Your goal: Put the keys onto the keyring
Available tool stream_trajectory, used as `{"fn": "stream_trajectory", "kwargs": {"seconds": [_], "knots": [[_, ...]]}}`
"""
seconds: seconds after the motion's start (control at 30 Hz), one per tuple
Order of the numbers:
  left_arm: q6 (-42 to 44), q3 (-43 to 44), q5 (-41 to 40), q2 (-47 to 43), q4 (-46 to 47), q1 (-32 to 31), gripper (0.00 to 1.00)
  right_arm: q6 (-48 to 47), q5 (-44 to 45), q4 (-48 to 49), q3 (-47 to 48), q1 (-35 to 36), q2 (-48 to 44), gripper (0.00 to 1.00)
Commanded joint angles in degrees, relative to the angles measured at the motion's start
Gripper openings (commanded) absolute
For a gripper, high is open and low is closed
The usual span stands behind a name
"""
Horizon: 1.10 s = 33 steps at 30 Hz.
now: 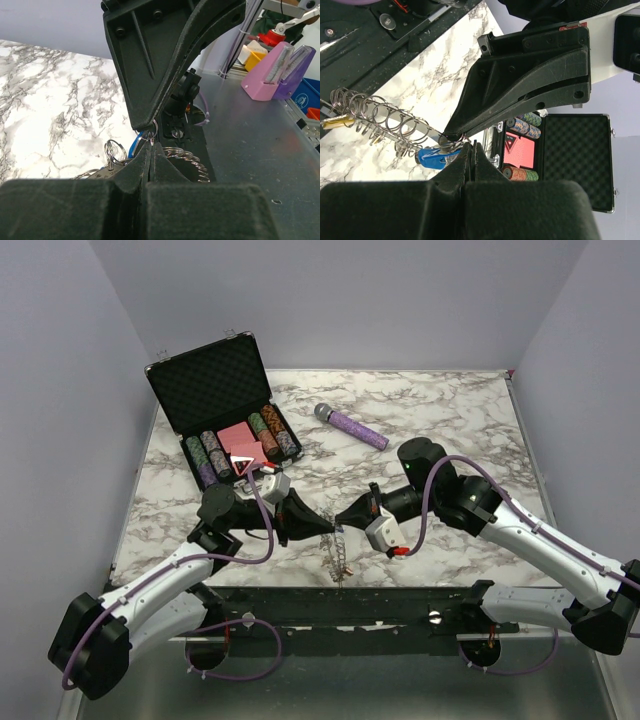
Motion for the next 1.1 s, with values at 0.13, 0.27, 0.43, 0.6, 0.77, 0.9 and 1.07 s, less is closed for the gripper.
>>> {"fn": "stream_trajectory", "kwargs": {"seconds": [0.13,0.27,0.43,0.6,0.77,0.9,1.07], "knots": [[-4.44,-1.2,4.36,1.63,8.24,-0.33,0.0,-1.91,1.72,2.3,0.67,0.35,0.19,0.01],[-7.07,-2.34,4.36,2.42,12.81,-0.33,0.0,-1.29,1.81,2.3,1.11,0.44,0.72,0.04],[-10.06,-3.66,4.19,3.3,18.17,-0.33,0.0,-0.33,2.25,2.83,1.46,0.71,1.43,0.08],[-15.51,-5.59,3.31,5.49,26.96,-0.33,0.0,-0.06,2.43,3.01,1.72,1.06,2.13,0.13],[-18.68,-6.74,2.43,7.34,33.29,-0.42,0.0,0.55,2.69,3.01,2.16,1.41,2.74,0.19],[-19.21,-7.0,2.08,7.69,34.53,-0.42,0.0,1.17,3.04,3.27,2.34,1.76,2.92,0.21],[-19.47,-7.27,1.99,7.87,36.11,-0.42,0.0,2.75,3.48,4.24,2.51,1.94,3.27,0.18]]}}
